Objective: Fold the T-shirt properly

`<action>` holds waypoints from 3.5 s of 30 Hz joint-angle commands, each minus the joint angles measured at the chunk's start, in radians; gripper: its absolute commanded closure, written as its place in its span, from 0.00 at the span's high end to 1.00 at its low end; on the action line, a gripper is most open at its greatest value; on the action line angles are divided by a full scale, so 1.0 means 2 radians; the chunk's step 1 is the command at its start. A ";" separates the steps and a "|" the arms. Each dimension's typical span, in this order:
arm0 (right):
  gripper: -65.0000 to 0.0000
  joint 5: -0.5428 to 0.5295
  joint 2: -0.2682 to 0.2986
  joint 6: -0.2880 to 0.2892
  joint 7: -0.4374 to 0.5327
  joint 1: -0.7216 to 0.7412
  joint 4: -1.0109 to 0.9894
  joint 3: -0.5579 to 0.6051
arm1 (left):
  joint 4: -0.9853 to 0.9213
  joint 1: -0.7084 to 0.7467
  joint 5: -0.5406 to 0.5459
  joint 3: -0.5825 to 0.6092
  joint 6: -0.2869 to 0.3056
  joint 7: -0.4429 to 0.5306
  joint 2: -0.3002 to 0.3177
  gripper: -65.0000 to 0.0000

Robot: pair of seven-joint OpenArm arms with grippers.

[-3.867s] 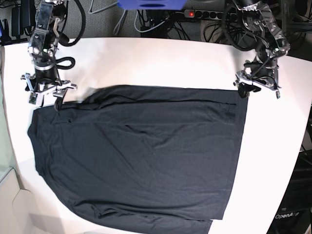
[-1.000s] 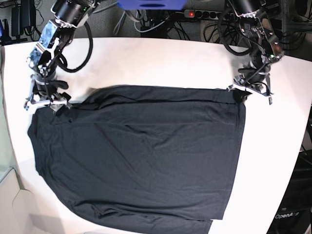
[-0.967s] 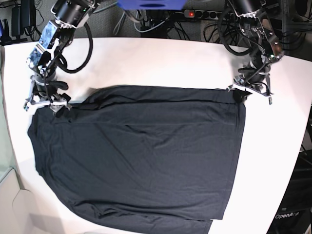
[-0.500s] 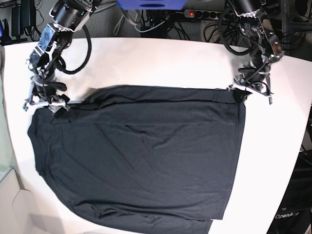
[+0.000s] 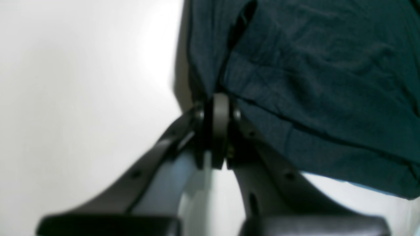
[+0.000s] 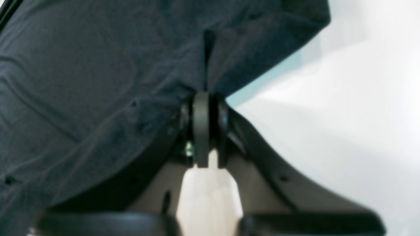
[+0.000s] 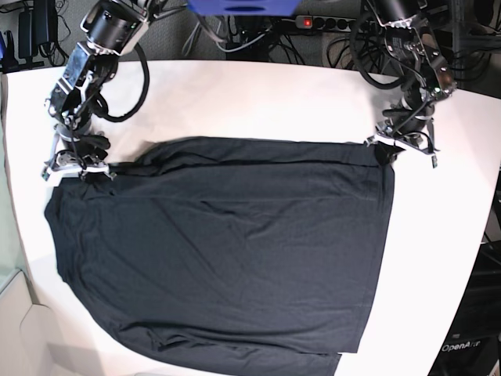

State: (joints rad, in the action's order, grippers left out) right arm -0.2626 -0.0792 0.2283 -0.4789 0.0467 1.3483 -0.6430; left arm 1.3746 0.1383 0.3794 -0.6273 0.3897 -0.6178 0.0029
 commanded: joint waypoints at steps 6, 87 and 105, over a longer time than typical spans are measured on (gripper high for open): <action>0.00 0.001 0.008 0.000 -0.002 0.005 0.031 0.002 | 0.027 -0.007 -0.022 -0.001 -0.015 -0.033 0.003 0.00; 0.00 0.004 0.103 0.018 0.003 0.174 -0.072 0.079 | -0.194 -0.340 -0.027 0.052 -0.016 -0.053 0.080 0.00; 0.00 0.004 0.120 0.018 0.047 0.196 -0.156 0.087 | -0.226 -0.382 -0.027 0.053 -0.016 -0.041 0.080 0.00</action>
State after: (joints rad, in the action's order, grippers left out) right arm -0.2436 0.1516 0.2577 -0.4145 0.4053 1.0187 -0.4736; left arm 0.9066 -0.5888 0.3077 -0.5217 0.3477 -0.7204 0.1520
